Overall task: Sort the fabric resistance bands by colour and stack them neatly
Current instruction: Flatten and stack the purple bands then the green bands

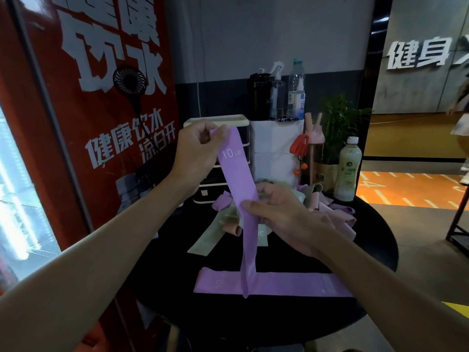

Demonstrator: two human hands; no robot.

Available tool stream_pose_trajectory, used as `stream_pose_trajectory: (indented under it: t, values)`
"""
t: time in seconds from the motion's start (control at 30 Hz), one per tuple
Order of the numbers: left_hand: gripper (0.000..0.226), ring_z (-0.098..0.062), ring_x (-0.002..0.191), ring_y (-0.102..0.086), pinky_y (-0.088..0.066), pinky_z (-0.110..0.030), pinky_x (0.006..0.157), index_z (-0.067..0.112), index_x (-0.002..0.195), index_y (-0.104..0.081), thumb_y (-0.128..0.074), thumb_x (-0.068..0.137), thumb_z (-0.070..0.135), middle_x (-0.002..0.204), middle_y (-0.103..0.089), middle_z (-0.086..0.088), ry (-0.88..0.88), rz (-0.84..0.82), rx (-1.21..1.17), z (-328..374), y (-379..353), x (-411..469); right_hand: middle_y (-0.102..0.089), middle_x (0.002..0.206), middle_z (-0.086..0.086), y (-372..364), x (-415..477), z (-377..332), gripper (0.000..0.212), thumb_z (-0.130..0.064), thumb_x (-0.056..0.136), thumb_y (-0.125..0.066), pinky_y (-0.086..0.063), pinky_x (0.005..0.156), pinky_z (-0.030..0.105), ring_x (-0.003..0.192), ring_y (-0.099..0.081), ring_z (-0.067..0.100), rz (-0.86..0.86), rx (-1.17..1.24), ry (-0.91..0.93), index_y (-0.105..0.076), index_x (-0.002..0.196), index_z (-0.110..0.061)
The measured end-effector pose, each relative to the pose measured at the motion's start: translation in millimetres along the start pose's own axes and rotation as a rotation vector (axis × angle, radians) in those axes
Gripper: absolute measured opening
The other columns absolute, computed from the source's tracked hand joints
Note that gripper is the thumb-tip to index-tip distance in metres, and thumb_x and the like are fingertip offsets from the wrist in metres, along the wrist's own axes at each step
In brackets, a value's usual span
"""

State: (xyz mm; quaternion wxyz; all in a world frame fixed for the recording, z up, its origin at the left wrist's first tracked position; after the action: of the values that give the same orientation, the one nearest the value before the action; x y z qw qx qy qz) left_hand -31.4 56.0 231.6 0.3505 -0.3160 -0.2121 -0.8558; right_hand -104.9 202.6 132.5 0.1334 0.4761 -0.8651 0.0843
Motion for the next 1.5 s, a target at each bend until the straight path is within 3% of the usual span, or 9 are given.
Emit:
stream_pose_trajectory:
  t: [0.3,0.5,0.7,0.8,0.93,1.03,1.13,1.27,1.5]
  values:
    - [0.030,-0.015,0.066,-0.054,-0.047,-0.023,0.061,-0.002,0.079,-0.059,-0.060,0.099,0.021,0.074,-0.059,-0.014,0.079,0.141,0.038,-33,32,-6,-0.073,0.093,0.004,19,-27,28,0.019,-0.006,0.091,-0.063,-0.051,0.080,0.029,0.088,-0.068,0.019,-0.068,-0.060,-0.150,-0.064,0.110,-0.005]
    - [0.028,-0.014,0.063,-0.046,-0.039,-0.026,0.059,0.007,0.077,-0.060,-0.061,0.099,0.024,0.071,-0.051,-0.010,0.176,0.213,0.088,-58,47,-24,-0.071,0.089,0.015,57,-50,46,0.026,-0.016,0.083,-0.075,-0.049,0.087,0.041,0.088,-0.067,0.027,-0.009,-0.120,-0.227,-0.068,0.106,-0.007]
    - [0.025,-0.025,0.065,-0.056,-0.049,-0.037,0.065,0.010,0.081,-0.064,-0.061,0.098,0.028,0.075,-0.062,-0.020,0.251,0.199,0.106,-80,53,-61,-0.071,0.101,0.017,97,-79,50,0.049,-0.033,0.067,-0.085,-0.050,0.081,0.040,0.092,-0.068,0.030,0.175,-0.138,-0.225,-0.067,0.103,-0.005]
    - [0.024,-0.018,0.067,-0.055,-0.046,-0.034,0.065,0.008,0.080,-0.065,-0.062,0.097,0.025,0.075,-0.063,-0.012,0.273,0.164,0.166,-89,51,-90,-0.072,0.091,0.017,114,-93,51,0.056,-0.047,0.053,-0.090,-0.051,0.067,0.034,0.076,-0.068,0.022,0.311,-0.164,-0.234,-0.069,0.091,-0.011]
    - [0.028,-0.013,0.063,-0.051,-0.040,-0.023,0.061,0.000,0.075,-0.061,-0.063,0.095,0.019,0.074,-0.061,-0.021,0.261,0.078,0.278,-103,48,-129,-0.071,0.081,0.009,130,-111,53,0.010,-0.005,0.084,-0.071,-0.046,0.068,0.032,0.073,-0.062,0.018,0.480,-0.291,-0.248,-0.065,0.092,-0.008]
    - [0.025,-0.013,0.063,-0.054,-0.042,-0.024,0.064,0.007,0.071,-0.060,-0.064,0.093,0.018,0.070,-0.062,-0.008,0.309,0.033,0.336,-116,45,-157,-0.068,0.073,0.007,132,-122,57,0.016,-0.004,0.085,-0.071,-0.044,0.060,0.026,0.063,-0.059,0.005,0.539,-0.443,-0.252,-0.060,0.096,-0.008]
    - [0.024,-0.018,0.071,-0.058,-0.043,-0.024,0.069,0.009,0.071,-0.059,-0.065,0.092,0.019,0.072,-0.062,-0.006,0.333,0.000,0.384,-129,41,-179,-0.068,0.078,0.020,133,-128,67,0.019,-0.002,0.084,-0.070,-0.041,0.061,0.030,0.069,-0.056,0.018,0.561,-0.592,-0.235,-0.059,0.099,-0.004]
    - [0.028,-0.010,0.076,-0.056,-0.039,-0.014,0.068,0.012,0.066,-0.056,-0.069,0.090,0.018,0.080,-0.058,0.001,0.286,-0.043,0.506,-135,38,-186,-0.067,0.074,0.014,134,-128,78,0.018,-0.004,0.084,-0.070,-0.041,0.060,0.033,0.069,-0.057,0.023,0.567,-0.715,-0.211,-0.059,0.097,-0.008]
    - [0.033,-0.021,0.086,-0.057,-0.042,-0.032,0.079,0.022,0.061,-0.051,-0.072,0.086,0.015,0.086,-0.056,0.005,0.262,-0.090,0.547,-140,36,-189,-0.065,0.078,0.002,136,-130,88,0.013,-0.016,0.091,-0.064,-0.046,0.061,0.031,0.074,-0.061,0.015,0.546,-0.920,-0.176,-0.059,0.103,-0.020]
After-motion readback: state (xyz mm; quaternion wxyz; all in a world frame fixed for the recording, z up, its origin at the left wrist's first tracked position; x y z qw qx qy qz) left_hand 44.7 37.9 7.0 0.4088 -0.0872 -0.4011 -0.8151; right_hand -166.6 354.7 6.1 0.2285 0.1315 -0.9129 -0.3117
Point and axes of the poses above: each hand's wrist, its own x-axis towards the middle knuckle, its own y-axis out of the back of the hand, z = x × y, the point moved 4 cm from there along x, towards the middle knuckle
